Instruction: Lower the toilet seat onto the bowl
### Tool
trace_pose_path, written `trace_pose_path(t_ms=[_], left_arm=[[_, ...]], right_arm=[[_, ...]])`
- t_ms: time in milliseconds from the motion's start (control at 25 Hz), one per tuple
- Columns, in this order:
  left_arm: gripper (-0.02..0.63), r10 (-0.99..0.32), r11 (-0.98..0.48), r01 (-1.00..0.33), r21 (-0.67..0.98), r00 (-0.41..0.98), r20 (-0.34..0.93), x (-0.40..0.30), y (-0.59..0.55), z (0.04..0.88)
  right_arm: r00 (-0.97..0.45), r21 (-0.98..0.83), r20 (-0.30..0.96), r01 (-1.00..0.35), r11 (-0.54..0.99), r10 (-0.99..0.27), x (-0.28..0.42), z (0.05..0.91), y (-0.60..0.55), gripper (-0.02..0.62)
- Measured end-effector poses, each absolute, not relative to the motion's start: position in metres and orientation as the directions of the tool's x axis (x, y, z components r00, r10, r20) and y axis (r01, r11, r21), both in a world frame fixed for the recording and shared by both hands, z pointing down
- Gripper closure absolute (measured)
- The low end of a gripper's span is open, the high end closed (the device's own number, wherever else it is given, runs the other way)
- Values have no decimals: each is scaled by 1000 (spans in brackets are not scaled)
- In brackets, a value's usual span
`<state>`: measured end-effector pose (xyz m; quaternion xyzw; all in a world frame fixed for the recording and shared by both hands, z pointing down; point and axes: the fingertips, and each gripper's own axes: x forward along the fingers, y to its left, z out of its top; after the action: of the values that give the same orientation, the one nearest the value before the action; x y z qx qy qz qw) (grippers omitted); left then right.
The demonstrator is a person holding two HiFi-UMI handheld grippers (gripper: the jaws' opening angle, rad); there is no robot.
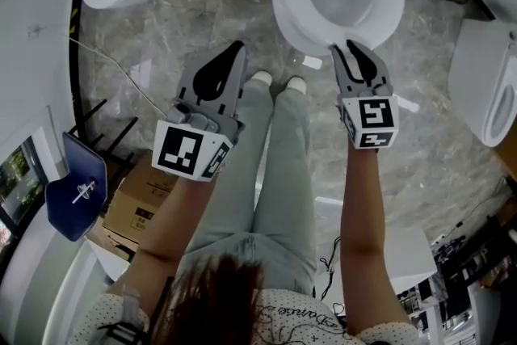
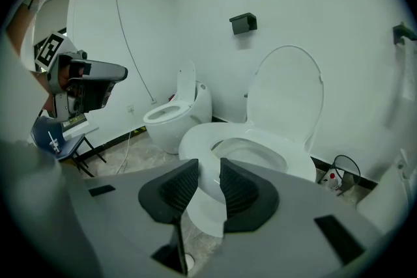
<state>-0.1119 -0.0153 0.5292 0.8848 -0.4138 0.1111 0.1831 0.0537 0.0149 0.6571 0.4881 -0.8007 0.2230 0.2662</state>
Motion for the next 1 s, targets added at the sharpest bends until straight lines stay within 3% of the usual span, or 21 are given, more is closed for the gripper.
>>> trace_pose_path(t_ms=[480,1000], left_arm=[[600,-667,-587,-768,255,638,385,-135,10,580],[601,-735,-508,-833,218,551,394,-186,-7,615]], right_arm=[[-352,-60,695,-898,437,-627,38,726,45,488],[-331,-36,768,-877,479,-548,31,802,63,503]])
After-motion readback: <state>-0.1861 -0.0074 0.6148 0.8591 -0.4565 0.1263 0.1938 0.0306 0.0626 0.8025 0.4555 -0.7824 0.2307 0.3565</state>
